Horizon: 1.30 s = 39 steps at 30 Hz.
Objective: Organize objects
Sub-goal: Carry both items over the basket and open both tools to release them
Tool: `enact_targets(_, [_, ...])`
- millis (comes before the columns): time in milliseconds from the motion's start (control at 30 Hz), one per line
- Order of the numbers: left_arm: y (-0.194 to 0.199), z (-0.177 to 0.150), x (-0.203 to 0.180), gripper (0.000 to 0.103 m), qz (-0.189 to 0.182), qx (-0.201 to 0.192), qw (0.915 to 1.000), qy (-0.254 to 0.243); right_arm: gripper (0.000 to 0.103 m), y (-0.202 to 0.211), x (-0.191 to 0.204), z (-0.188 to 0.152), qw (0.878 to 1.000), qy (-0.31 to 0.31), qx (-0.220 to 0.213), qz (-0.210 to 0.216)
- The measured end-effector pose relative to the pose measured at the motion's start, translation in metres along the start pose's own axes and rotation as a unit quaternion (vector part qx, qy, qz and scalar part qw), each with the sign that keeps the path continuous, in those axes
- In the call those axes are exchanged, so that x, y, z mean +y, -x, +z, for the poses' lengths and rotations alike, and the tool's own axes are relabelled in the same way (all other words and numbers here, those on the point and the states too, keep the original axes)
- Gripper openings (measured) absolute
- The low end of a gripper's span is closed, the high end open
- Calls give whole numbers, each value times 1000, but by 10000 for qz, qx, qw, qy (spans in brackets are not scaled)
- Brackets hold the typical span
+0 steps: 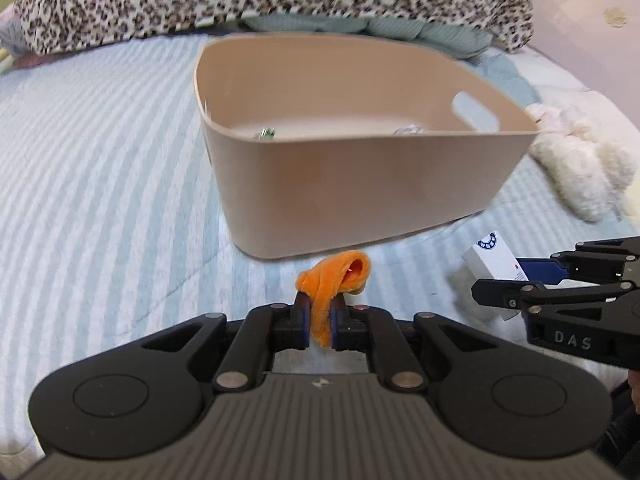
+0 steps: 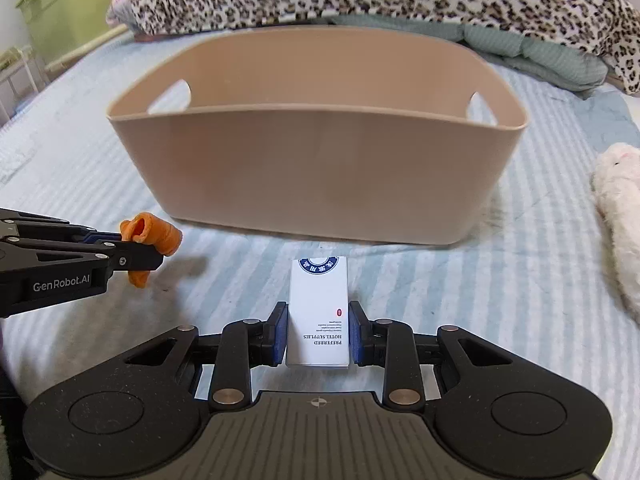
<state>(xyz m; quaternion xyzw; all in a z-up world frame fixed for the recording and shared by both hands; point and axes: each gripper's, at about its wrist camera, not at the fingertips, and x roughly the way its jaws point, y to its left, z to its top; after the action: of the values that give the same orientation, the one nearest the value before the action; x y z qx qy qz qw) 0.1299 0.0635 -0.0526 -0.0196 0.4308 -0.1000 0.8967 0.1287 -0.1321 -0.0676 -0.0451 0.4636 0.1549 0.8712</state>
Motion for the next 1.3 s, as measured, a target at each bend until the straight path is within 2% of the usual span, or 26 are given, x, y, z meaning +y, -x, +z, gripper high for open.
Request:
enact_targets(100, [16, 1, -2, 10, -128, -172, 9998, -53, 28, 17, 2, 0, 9997, 3, -221, 36])
enact_targets(233, [35, 8, -11, 10, -97, -458, 9986, -251, 28, 49, -3, 8, 9981, -31, -602, 106])
enact_targets(433, [53, 35, -18, 10, -42, -880, 9952, -427, 28, 72, -8, 42, 9929, -18, -1184, 127])
enact_targets(567, [51, 57, -21, 10, 51, -1059, 9932, -483, 28, 86, -15, 60, 9884, -25, -1517, 38])
enact_targets(733, [29, 86, -22, 10, 181, -1053, 9927, -558, 28, 79, -25, 88, 9843, -99, -1756, -132])
enact_targets(867, [-2, 104, -24, 10, 325, -758, 9944, -658, 28, 62, -32, 107, 9838, -134, -1771, -260])
enact_targets(1000, [-37, 115, -21, 10, 435, -350, 9972, -488, 28, 35, -34, 118, 9869, -54, -1569, -359])
enact_targets(1167, [-75, 120, -18, 10, 580, 187, 9974, -374, 28, -3, -36, 123, 9920, 20, -1170, -483])
enact_targets(1300, [-92, 116, -17, 11, 616, 504, 9963, -333, 28, -30, -44, 124, 9961, -226, -741, -414])
